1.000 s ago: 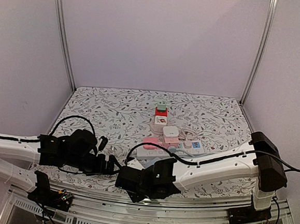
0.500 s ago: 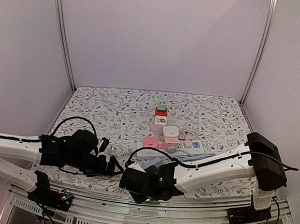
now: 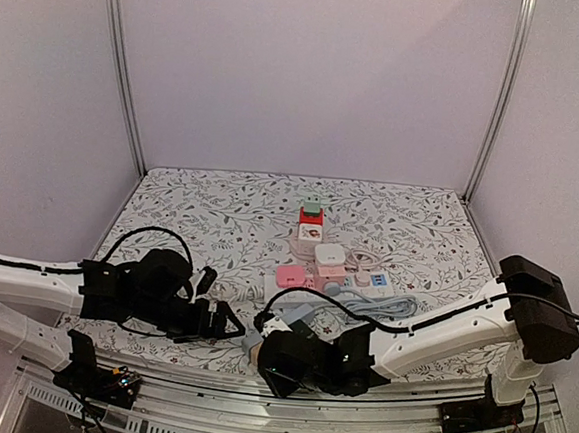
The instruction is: Pull the plug off the socket
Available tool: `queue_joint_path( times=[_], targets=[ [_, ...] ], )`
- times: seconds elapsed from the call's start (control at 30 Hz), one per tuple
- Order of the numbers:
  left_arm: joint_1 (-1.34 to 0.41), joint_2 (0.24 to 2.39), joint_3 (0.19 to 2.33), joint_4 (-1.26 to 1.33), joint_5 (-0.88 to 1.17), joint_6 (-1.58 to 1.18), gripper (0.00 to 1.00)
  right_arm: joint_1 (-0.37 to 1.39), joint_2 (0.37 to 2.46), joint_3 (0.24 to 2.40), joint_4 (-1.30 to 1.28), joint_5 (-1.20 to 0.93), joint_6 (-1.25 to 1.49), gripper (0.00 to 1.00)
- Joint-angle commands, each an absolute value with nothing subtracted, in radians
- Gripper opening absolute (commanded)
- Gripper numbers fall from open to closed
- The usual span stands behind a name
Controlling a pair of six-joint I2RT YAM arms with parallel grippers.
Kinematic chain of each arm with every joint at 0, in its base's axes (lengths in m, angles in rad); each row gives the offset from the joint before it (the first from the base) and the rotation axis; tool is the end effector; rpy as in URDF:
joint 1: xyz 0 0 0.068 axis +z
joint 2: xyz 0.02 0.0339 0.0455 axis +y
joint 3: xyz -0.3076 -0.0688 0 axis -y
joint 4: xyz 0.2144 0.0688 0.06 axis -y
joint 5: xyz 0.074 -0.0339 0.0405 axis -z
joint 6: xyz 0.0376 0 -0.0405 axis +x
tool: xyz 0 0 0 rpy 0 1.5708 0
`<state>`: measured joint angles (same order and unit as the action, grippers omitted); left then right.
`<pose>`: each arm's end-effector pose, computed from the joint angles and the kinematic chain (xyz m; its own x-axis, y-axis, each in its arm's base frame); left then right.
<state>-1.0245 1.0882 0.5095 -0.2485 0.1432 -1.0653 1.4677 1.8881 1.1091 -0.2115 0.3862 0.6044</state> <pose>0.0811 -0.1436 0.2371 -0.9690 -0.0731 -0.2359 0.0993 0.7593 -0.6431 0.0522 0.3669 0.2068 -0.5824 -0.5136 -0.6301 -0.6918 0.7202 0.0524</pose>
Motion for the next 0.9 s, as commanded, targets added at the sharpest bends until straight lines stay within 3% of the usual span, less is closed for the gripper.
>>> queue_joint_path(
  times=[0.0, 0.53, 0.87],
  targets=[
    [-1.013, 1.095, 0.547, -0.182, 0.193, -1.098, 1.00, 1.460, 1.787, 1.065, -0.066, 0.445, 0.561, 0.00],
    [-1.014, 1.115, 0.574, -0.102, 0.247, -1.151, 0.99, 1.462, 1.661, 0.986, 0.060, 0.476, 0.531, 0.00],
    [-1.026, 1.132, 0.583, -0.019, 0.262, -1.173, 0.85, 1.475, 1.623, 0.973, 0.082, 0.486, 0.526, 0.00]
  ],
)
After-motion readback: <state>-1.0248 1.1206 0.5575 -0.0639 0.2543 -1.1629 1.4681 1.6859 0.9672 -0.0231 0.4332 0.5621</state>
